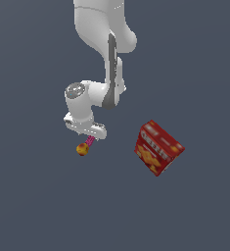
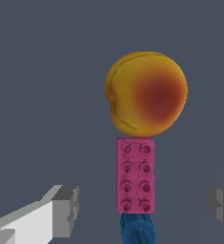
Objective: Pick up a designated object from a clutter of objects.
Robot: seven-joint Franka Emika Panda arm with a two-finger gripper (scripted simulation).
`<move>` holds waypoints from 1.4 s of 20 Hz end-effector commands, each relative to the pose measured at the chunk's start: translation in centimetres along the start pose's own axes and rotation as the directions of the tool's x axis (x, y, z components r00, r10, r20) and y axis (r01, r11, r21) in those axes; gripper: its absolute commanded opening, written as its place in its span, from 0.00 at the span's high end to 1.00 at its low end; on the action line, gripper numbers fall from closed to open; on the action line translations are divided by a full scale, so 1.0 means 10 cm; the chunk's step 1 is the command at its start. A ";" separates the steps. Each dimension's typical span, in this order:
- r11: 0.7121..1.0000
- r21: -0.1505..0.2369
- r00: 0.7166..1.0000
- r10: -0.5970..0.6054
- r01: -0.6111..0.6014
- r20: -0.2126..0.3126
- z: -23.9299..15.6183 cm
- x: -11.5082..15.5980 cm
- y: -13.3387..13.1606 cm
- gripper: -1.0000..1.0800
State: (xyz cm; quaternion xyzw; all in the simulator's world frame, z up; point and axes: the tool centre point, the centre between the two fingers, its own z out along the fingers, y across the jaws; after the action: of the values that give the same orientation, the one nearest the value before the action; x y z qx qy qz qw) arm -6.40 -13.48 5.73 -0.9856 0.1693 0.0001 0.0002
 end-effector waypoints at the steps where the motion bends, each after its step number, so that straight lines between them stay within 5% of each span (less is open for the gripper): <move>1: 1.000 0.000 1.000 0.001 -0.001 0.001 0.07 -0.01 0.00 0.04; 14: 1.000 0.000 1.000 0.002 -0.002 0.000 0.45 -0.01 0.01 0.04; 15: 1.000 0.000 1.000 0.002 -0.002 0.000 0.45 -0.01 0.01 1.00; 28: 1.000 0.000 1.000 0.002 -0.002 0.000 0.43 -0.01 -0.01 1.00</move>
State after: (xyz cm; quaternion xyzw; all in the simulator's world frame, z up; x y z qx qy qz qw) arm -6.55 -13.45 1.31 -0.9853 0.1707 0.0004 0.0001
